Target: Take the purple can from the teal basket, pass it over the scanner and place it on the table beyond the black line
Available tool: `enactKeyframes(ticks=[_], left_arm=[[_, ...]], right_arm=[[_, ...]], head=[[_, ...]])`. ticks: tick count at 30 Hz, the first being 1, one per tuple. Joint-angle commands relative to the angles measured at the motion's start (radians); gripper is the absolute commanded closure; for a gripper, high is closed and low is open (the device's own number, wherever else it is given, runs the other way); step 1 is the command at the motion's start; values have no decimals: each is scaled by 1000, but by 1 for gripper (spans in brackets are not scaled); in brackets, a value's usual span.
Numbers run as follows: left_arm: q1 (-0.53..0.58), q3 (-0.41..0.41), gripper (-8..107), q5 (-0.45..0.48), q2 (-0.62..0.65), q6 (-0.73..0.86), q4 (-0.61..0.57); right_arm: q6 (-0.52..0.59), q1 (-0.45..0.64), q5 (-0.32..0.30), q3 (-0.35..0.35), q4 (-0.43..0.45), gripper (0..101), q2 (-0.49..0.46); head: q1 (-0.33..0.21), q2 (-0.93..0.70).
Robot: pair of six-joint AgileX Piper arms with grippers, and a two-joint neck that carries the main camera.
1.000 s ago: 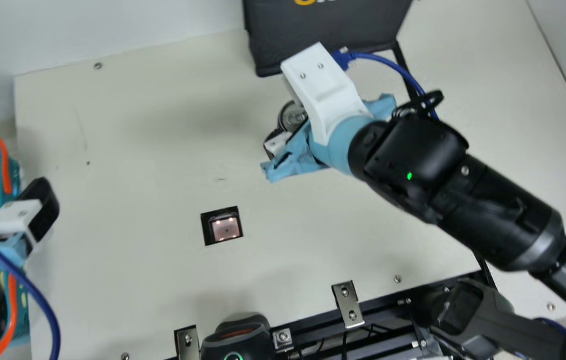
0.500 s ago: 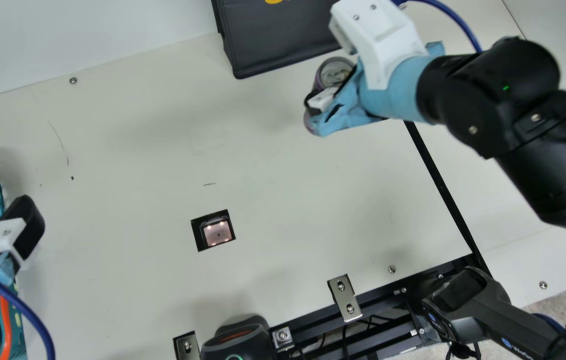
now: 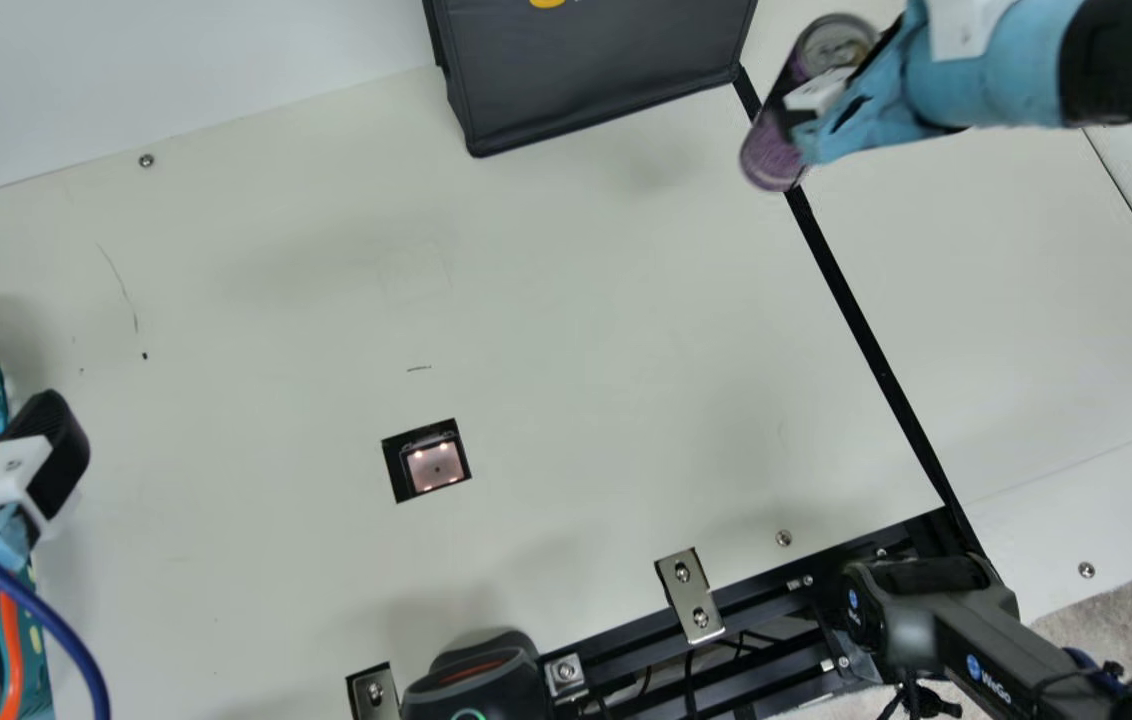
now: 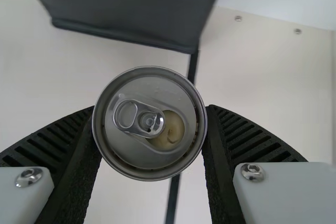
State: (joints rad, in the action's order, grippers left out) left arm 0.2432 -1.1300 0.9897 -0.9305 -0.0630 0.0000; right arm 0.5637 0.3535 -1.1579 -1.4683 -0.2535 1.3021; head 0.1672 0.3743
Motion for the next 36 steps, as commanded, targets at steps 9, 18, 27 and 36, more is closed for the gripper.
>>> enactKeyframes(ticks=[9, 18, 27, 36], left_arm=[[0, 0, 9, 0, 0, 0, 0], [0, 0, 9, 0, 0, 0, 0], [0, 0, 9, 0, 0, 0, 0], [0, 0, 9, 0, 0, 0, 0]], right_arm=[[153, 236, 56, -70, -37, 101, 153], [17, 263, 156, -117, 6, 101, 303], [-154, 277, 251, -163, 52, 101, 435], [-253, 310, 310, -220, 49, 101, 550]], head=[[-29, 2], [-29, 2], [-29, 2], [-29, 2]])
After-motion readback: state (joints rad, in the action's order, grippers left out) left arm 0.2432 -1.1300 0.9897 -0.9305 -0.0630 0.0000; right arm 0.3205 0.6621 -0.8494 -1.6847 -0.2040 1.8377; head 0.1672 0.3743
